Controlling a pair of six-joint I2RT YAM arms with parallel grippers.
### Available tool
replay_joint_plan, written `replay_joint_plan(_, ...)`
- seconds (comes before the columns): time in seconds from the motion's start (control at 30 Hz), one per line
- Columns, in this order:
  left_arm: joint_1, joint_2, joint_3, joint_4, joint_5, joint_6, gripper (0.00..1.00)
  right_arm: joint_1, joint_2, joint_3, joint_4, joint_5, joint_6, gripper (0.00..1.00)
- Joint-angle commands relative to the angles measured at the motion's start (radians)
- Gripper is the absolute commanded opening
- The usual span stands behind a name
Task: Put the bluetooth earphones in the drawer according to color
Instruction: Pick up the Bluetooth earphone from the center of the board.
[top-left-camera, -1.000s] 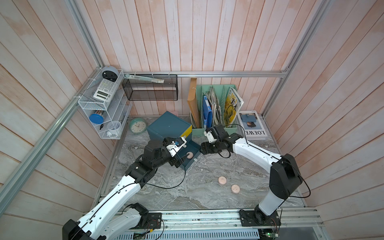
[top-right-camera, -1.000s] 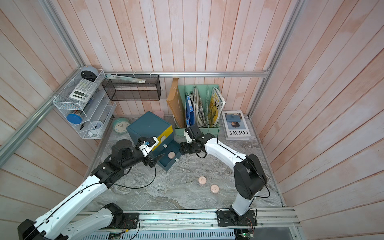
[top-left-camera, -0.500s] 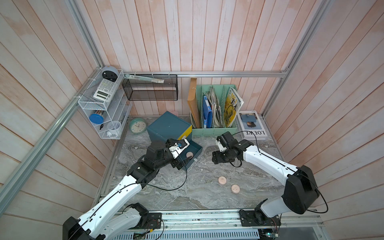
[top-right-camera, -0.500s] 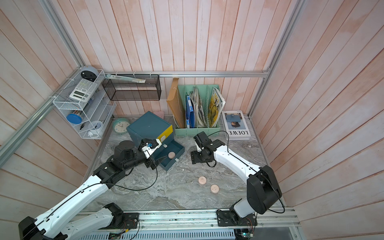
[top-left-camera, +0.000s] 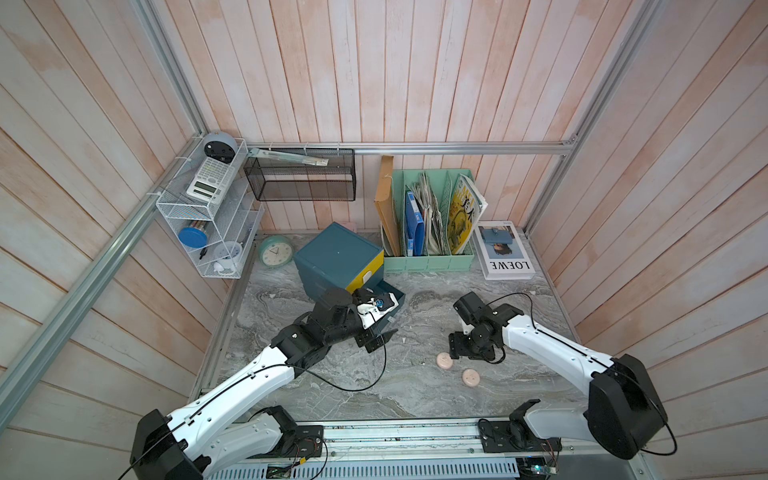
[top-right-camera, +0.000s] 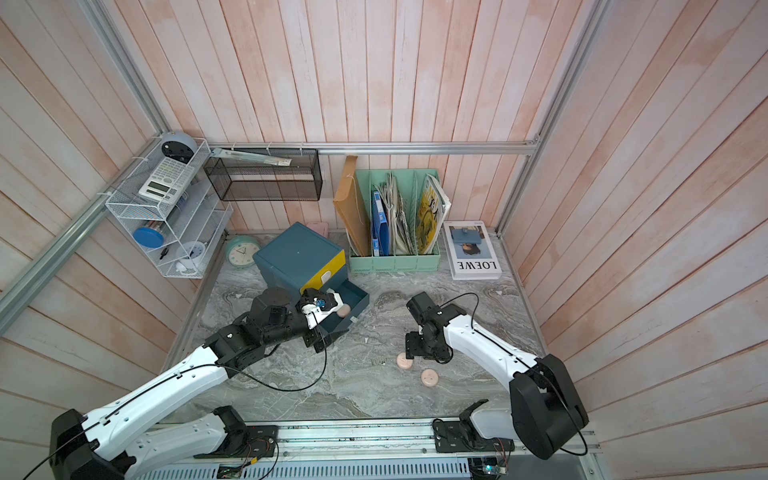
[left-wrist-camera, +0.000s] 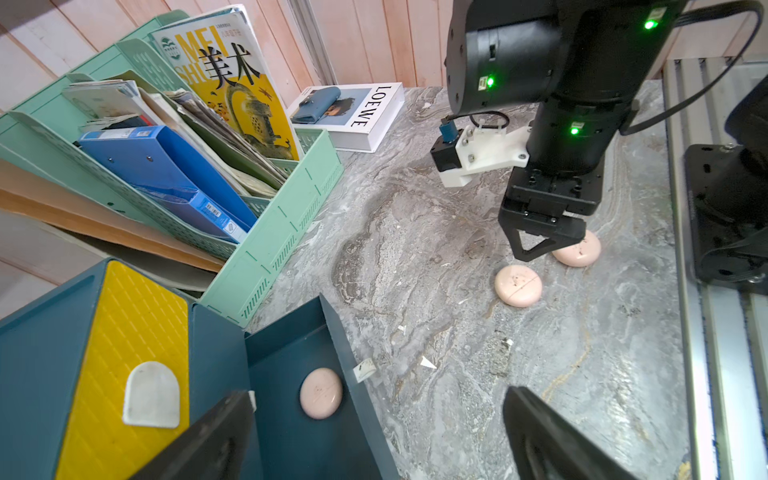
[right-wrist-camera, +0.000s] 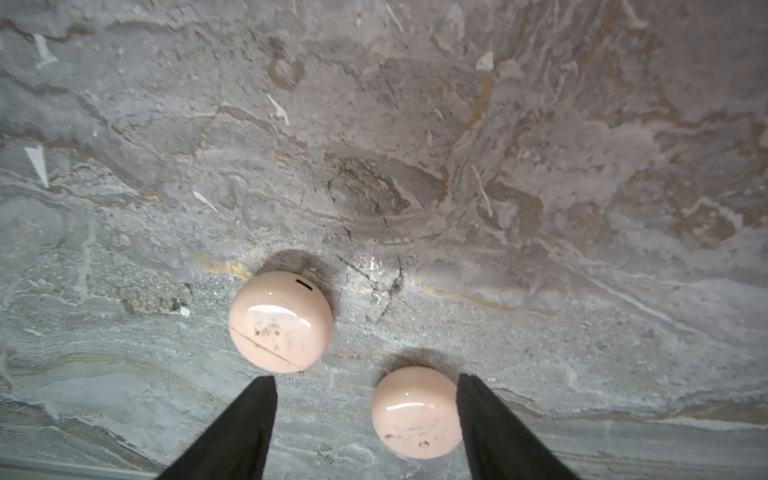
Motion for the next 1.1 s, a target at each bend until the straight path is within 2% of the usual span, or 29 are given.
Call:
replay_joint_plan(0.0, -0.033, 0.017, 0.013, -0.005, -0.013, 0.017, 1.0, -0.008, -0.034, -0.034, -0.053, 0.004, 0.049, 0.75)
replay_joint_plan(0.43, -0.063, 0.036, 0.018, -0.012, -0.019, 0.021, 1.0, -0.01, -0.105, -0.172, -0.027, -0.038, 0.142, 0.75)
replay_joint_plan(1.07, -0.064, 0.043, 0.019, -0.016, -0.038, 0.024, 1.0, -0.01, -0.042, -0.24, 0.082, -0.021, 0.169, 0.71)
